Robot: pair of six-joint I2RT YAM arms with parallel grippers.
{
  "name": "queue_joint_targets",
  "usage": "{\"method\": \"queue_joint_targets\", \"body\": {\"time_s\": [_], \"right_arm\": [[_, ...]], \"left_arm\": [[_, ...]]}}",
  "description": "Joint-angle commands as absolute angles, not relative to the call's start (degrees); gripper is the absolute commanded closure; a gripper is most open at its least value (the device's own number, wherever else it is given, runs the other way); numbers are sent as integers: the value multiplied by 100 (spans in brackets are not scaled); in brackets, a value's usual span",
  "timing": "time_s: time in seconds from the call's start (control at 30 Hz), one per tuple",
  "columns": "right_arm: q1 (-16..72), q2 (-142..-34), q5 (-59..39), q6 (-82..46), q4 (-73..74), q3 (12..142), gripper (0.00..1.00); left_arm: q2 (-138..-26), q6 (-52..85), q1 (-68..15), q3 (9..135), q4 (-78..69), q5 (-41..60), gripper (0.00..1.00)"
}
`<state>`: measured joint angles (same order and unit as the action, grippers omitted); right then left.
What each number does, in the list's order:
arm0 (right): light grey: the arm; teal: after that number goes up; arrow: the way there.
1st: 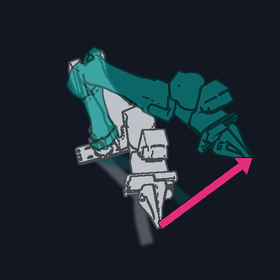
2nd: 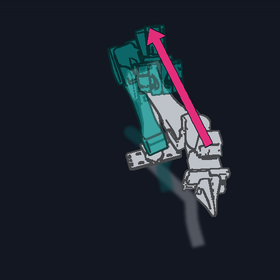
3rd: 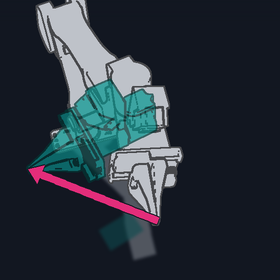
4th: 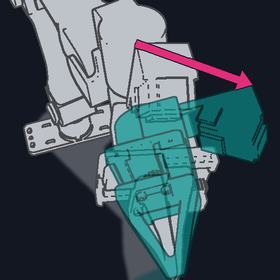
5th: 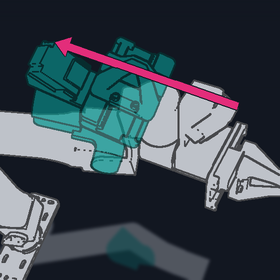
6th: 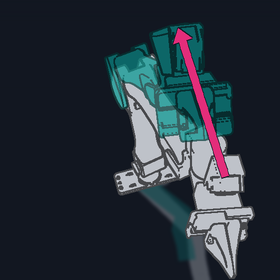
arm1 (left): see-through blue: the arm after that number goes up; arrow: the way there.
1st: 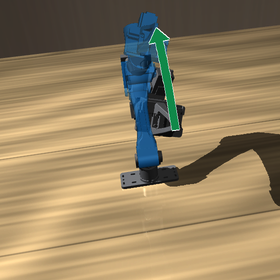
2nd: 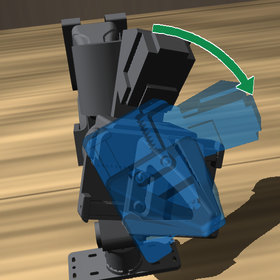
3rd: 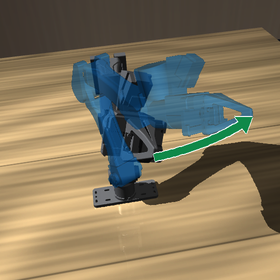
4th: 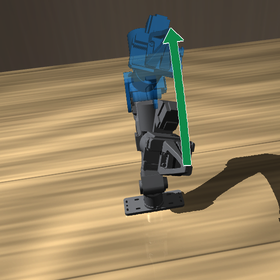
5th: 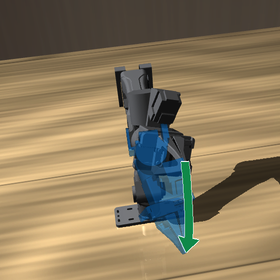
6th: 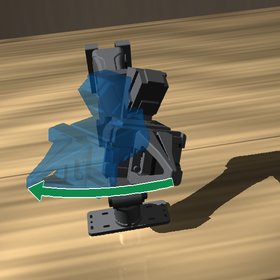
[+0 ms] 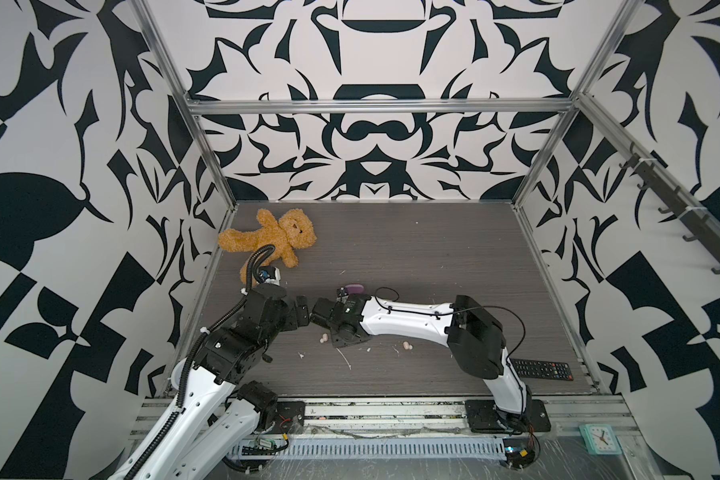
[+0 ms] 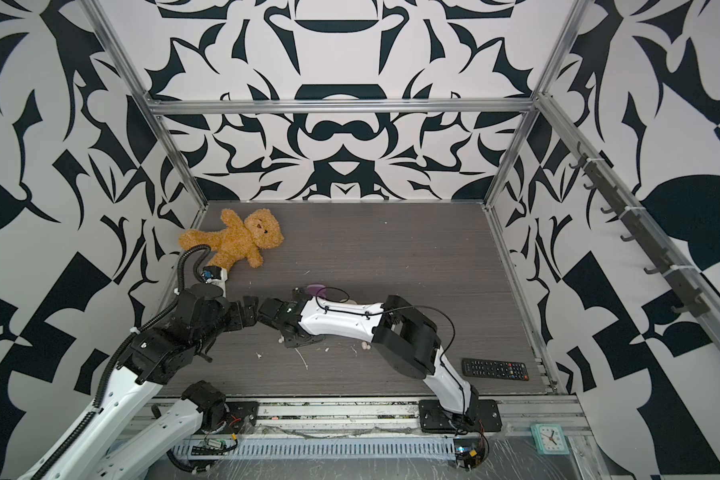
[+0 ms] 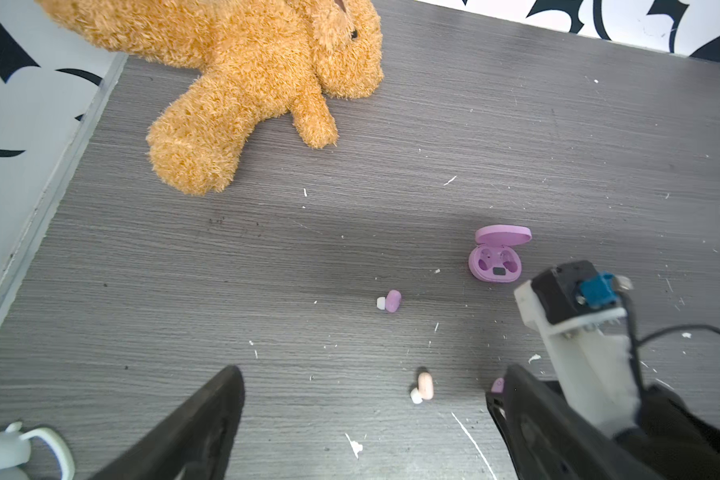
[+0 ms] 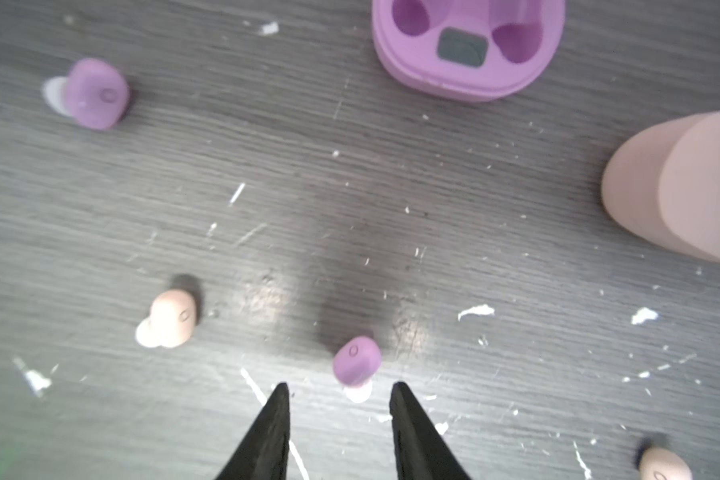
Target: Insert the wireless bluetooth earbuds into the charging case
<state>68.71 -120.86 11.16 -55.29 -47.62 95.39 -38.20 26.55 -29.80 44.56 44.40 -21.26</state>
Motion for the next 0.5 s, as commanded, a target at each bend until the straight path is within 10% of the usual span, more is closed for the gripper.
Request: {"method": "queue_joint_targets", "body": {"time_s": [0.0,0.47], "right_arm": [[6982,-11918,1057,-5473,-4575,9584,57],[7120,-12171,236,-5474,-4011,9442,56]], "left_arm": [[-3789,2672,-2978,4386,4416,-2105,1],[-3701,2689,-2971,4430,4474,-2396,1]]}}
